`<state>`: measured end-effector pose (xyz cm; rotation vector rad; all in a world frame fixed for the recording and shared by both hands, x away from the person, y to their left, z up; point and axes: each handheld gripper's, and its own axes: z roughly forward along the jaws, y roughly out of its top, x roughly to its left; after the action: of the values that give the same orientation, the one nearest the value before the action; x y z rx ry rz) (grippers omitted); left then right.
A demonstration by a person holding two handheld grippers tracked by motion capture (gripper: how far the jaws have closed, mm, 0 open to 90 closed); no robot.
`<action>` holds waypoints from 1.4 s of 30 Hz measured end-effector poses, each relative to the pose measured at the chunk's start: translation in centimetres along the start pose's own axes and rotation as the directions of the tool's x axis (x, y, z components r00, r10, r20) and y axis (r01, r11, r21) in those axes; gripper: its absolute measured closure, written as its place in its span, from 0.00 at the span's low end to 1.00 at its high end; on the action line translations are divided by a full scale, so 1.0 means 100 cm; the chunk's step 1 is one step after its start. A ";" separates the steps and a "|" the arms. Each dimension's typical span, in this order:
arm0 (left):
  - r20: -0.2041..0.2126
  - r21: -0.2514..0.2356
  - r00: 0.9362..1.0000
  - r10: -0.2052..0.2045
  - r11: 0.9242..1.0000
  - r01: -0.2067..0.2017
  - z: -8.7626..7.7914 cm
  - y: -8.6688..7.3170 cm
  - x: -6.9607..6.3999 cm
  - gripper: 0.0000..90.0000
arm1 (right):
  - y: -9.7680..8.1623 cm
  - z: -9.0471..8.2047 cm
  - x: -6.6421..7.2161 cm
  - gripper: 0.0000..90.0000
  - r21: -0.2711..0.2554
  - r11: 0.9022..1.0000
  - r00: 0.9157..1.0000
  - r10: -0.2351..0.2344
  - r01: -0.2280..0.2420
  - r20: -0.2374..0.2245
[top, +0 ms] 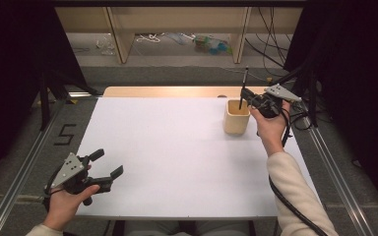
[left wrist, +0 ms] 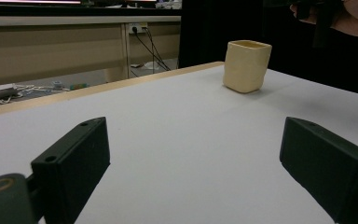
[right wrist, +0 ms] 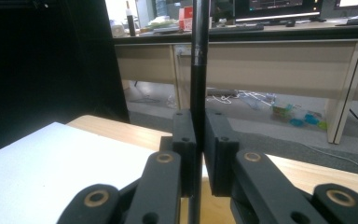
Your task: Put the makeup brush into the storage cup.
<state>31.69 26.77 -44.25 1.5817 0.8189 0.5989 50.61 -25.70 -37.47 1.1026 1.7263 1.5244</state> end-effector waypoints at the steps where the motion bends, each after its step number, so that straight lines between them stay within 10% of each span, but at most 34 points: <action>1: 0.000 0.000 1.000 0.000 1.000 0.000 0.000 0.000 0.000 0.09 | 0.000 0.000 0.000 0.94 0.000 1.000 1.000 0.002 -0.002 0.000; 42: -0.001 0.001 1.000 0.001 1.000 -0.001 0.000 0.000 0.000 0.09 | -0.004 0.010 -0.005 0.94 0.012 1.000 1.000 0.003 -0.003 0.017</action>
<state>31.70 26.79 -44.26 1.5828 0.8193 0.6006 51.61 -25.59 -38.13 1.1218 1.7259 1.5043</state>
